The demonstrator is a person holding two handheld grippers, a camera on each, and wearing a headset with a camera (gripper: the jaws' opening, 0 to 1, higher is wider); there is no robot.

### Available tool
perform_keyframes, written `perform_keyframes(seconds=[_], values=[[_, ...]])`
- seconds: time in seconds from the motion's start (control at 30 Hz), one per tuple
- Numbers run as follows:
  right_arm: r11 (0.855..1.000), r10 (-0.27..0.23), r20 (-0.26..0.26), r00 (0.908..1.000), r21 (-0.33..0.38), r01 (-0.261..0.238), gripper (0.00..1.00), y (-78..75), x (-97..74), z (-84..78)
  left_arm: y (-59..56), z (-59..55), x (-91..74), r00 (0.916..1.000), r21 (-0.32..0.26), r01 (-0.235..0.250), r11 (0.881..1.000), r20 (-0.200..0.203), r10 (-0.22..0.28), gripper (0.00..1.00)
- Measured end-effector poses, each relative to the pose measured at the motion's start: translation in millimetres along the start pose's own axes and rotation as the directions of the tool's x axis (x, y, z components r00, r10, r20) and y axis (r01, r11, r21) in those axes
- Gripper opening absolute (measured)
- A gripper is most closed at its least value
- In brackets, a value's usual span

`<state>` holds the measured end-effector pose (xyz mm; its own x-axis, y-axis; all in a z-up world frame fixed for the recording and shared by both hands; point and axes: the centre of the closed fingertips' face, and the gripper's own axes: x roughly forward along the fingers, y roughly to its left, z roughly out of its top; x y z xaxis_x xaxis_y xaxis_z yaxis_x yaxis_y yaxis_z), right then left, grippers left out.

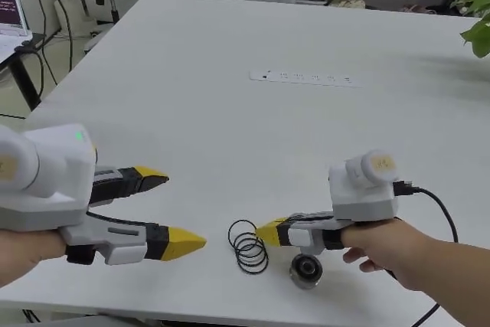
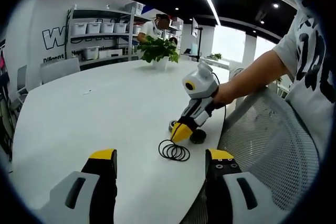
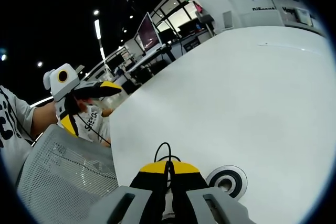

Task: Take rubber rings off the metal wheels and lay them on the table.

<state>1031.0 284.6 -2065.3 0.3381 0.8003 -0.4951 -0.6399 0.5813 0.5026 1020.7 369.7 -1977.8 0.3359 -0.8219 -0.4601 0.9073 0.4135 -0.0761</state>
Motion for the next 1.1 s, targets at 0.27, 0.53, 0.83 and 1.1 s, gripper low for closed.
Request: perform_keyframes(seconds=[0.27,0.53,0.83,1.1], values=[[1.0,-0.014,-0.003,0.9999,0.004,0.014,0.0,-2.0,-1.4,-1.4,-1.3,-1.5,-0.4,1.0,-0.006,0.001,1.0,-0.002,-0.001,0.66],[1.0,-0.028,-0.013,0.9995,-0.002,0.028,0.0,-5.1,-1.4,-5.2,-3.4,-3.9,-1.2,1.0,-0.015,0.002,1.0,-0.004,-0.002,0.65],[0.999,-0.033,-0.011,0.9994,-0.004,0.033,0.0,-6.4,-1.1,-4.4,-2.7,-6.1,-2.3,1.0,-0.021,-0.003,1.0,-0.008,0.003,0.65],[0.999,-0.036,-0.015,0.9992,-0.011,0.036,0.0,-7.5,-1.3,-5.3,-5.3,-6.9,-0.5,0.9999,-0.026,0.001,1.0,-0.011,-0.001,0.65]])
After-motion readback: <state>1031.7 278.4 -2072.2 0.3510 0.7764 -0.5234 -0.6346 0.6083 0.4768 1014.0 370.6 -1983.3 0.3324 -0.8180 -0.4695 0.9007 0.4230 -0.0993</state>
